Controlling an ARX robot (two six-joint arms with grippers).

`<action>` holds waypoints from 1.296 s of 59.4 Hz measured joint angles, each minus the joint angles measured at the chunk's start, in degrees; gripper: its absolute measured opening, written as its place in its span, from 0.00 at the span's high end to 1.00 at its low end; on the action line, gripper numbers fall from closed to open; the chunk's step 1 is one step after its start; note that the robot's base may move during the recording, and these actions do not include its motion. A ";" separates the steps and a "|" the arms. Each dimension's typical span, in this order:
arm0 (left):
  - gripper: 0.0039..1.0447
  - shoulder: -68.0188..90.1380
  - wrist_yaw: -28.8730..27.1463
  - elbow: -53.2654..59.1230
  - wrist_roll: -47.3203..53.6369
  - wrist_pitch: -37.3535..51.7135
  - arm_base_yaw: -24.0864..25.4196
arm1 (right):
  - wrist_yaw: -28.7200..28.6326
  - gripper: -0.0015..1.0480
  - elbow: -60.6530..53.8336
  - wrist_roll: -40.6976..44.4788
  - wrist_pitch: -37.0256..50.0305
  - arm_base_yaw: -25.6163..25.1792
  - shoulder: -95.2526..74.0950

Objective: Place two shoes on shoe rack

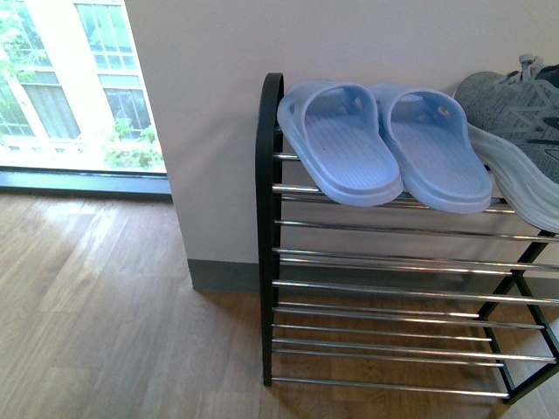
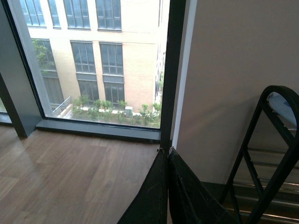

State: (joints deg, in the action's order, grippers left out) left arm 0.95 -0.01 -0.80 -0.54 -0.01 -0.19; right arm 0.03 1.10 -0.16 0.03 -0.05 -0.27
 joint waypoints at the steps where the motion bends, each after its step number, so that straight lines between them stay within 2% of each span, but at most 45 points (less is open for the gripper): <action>1: 0.99 0.00 0.00 0.00 0.00 0.00 0.00 | -0.02 0.09 0.00 0.00 0.00 0.00 0.00; 12: 0.99 0.00 0.00 0.00 -0.04 0.00 0.00 | 0.00 0.09 0.00 0.00 0.00 0.00 0.00; 44: 0.07 0.00 0.00 0.00 0.00 0.00 0.00 | 0.00 0.09 0.00 0.00 0.00 0.00 0.00; 77: 0.09 -0.02 0.00 0.00 0.09 0.00 0.00 | -0.02 0.09 0.00 0.00 -0.02 0.00 0.00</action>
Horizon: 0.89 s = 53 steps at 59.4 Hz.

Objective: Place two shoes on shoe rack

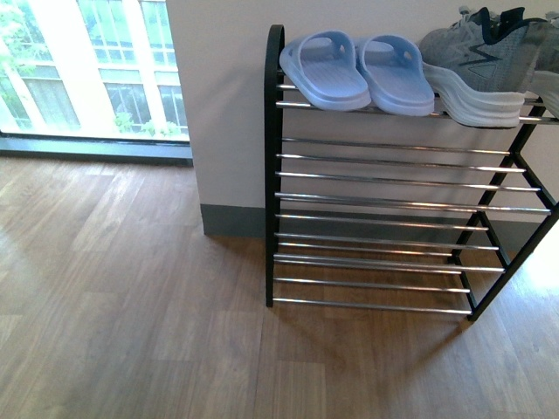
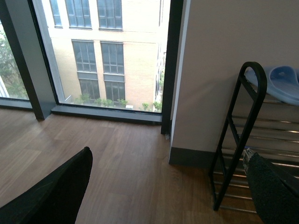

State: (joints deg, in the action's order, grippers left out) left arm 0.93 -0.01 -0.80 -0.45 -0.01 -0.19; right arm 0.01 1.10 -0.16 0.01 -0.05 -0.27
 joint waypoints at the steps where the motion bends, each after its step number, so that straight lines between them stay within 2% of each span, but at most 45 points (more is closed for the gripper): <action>1: 0.09 0.00 0.00 0.00 0.02 0.00 0.00 | 0.00 0.09 0.00 0.00 0.00 0.00 0.02; 53: 0.09 0.00 0.00 0.00 0.02 0.00 0.00 | 0.00 0.09 0.00 0.00 -0.02 0.00 0.02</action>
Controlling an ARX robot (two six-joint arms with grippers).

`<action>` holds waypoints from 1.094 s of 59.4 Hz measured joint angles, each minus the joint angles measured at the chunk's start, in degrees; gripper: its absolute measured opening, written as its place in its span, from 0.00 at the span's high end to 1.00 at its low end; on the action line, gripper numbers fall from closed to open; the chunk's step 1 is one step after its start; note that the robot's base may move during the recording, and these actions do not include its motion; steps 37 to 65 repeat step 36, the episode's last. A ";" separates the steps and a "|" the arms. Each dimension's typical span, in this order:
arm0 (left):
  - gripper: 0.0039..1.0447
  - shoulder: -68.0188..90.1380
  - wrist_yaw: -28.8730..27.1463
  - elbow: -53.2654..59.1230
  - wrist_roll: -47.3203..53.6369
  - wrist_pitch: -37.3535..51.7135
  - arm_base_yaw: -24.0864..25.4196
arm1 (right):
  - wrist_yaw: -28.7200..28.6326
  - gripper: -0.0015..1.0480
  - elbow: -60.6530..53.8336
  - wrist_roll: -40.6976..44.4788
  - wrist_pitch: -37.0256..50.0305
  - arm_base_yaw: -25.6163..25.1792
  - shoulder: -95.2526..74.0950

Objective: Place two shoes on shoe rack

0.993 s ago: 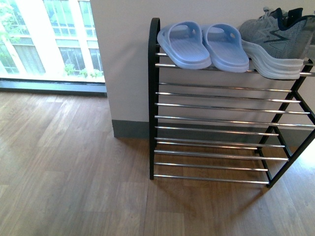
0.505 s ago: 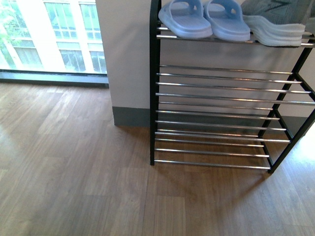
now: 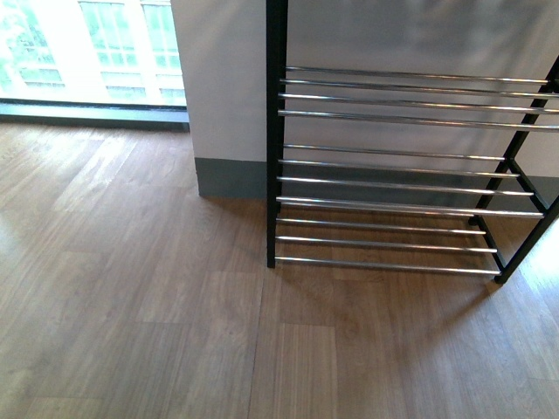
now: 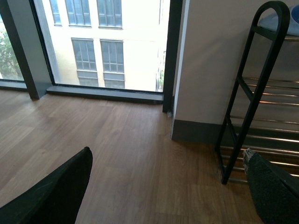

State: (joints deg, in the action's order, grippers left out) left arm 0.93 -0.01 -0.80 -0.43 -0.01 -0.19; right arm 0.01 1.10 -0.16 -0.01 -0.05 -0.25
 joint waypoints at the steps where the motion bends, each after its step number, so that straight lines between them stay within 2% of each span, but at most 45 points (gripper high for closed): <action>1: 0.09 0.00 0.02 0.00 0.00 0.00 0.00 | 0.00 0.09 0.00 0.00 0.00 0.00 0.00; 65: 0.09 0.00 0.00 0.00 0.00 0.00 0.00 | 0.02 0.09 0.00 0.00 0.00 0.00 0.00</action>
